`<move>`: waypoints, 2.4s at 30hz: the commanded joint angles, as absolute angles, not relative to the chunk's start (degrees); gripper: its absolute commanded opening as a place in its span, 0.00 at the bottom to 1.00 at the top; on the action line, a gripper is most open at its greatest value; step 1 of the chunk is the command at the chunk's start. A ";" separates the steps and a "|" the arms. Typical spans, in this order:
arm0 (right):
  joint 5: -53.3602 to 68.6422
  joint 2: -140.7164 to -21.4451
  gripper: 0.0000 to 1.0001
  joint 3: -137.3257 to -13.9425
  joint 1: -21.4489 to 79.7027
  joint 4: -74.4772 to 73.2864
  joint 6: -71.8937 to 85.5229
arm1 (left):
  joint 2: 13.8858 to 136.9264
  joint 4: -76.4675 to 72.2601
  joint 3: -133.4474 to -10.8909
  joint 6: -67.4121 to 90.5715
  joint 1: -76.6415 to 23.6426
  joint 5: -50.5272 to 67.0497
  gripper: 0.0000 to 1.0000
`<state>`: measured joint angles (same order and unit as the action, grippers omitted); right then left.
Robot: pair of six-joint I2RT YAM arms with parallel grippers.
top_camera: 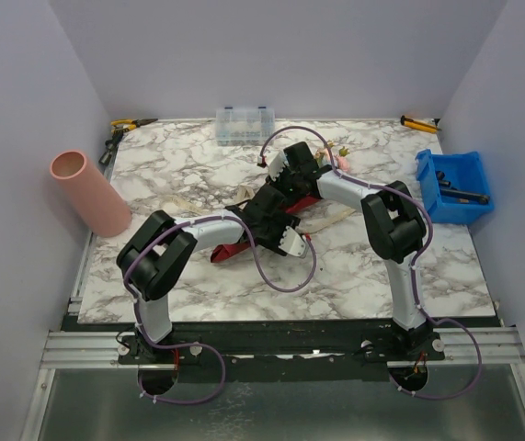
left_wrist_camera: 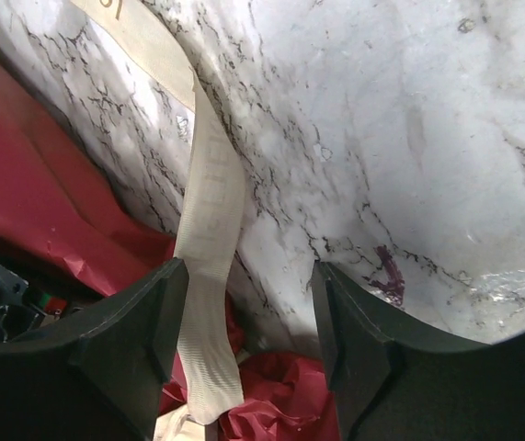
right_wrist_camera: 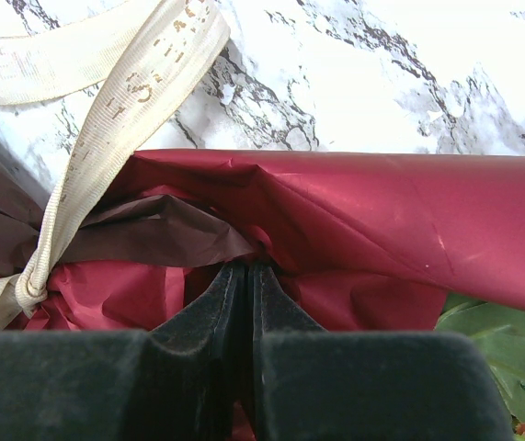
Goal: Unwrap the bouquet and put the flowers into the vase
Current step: Untie the ribbon from the wrapping paper.
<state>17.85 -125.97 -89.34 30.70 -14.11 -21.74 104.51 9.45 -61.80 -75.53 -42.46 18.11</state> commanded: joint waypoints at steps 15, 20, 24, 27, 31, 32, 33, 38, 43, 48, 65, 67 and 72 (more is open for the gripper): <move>12.61 -135.35 0.10 -84.28 30.65 -28.91 -23.33 | 105.59 0.46 -62.32 -73.11 -44.01 14.29 0.07; 12.65 -135.52 0.10 -84.47 30.59 -29.00 -23.29 | 103.24 2.33 -66.00 -65.36 -45.80 14.92 0.00; 12.51 -135.53 0.10 -84.41 30.64 -29.03 -23.29 | 103.19 12.46 -71.36 -63.68 -45.87 18.24 0.12; 12.51 -135.66 0.10 -84.60 30.66 -29.17 -23.22 | 103.01 17.72 -72.43 -65.12 -45.86 20.15 0.50; 12.43 -135.70 0.10 -84.56 30.64 -29.22 -23.27 | 103.85 18.70 -71.58 -66.74 -45.81 18.39 0.64; 12.48 -135.70 0.10 -84.63 30.64 -29.23 -23.21 | 104.31 18.96 -71.25 -67.76 -45.87 17.82 0.64; 12.48 -135.76 0.10 -84.62 30.63 -29.28 -23.20 | 104.60 19.05 -70.86 -68.76 -45.83 17.52 0.64; 12.40 -135.68 0.10 -84.67 30.63 -29.33 -23.18 | 108.05 19.07 -71.06 -70.45 -45.73 14.37 0.64; 12.57 -135.62 0.10 -84.54 30.66 -29.18 -23.20 | 111.88 19.00 -72.35 -71.66 -45.33 10.60 0.61; 12.63 -135.59 0.10 -84.50 30.63 -29.18 -23.20 | 111.69 18.85 -73.20 -70.61 -45.48 10.11 0.29; 12.50 -135.88 0.10 -84.81 30.67 -29.44 -23.04 | 102.99 21.76 -83.36 -49.89 -45.07 28.26 0.06; 12.57 -135.88 0.10 -84.72 30.62 -29.45 -23.13 | 102.57 22.84 -82.40 -50.08 -44.96 27.90 0.33; 12.61 -136.03 0.10 -84.85 30.64 -29.62 -23.16 | 99.24 25.78 -79.17 -49.59 -43.64 28.70 0.54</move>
<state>19.09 -126.48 -90.39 30.35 -15.94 -21.85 103.92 24.86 -80.47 -51.22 -44.80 24.95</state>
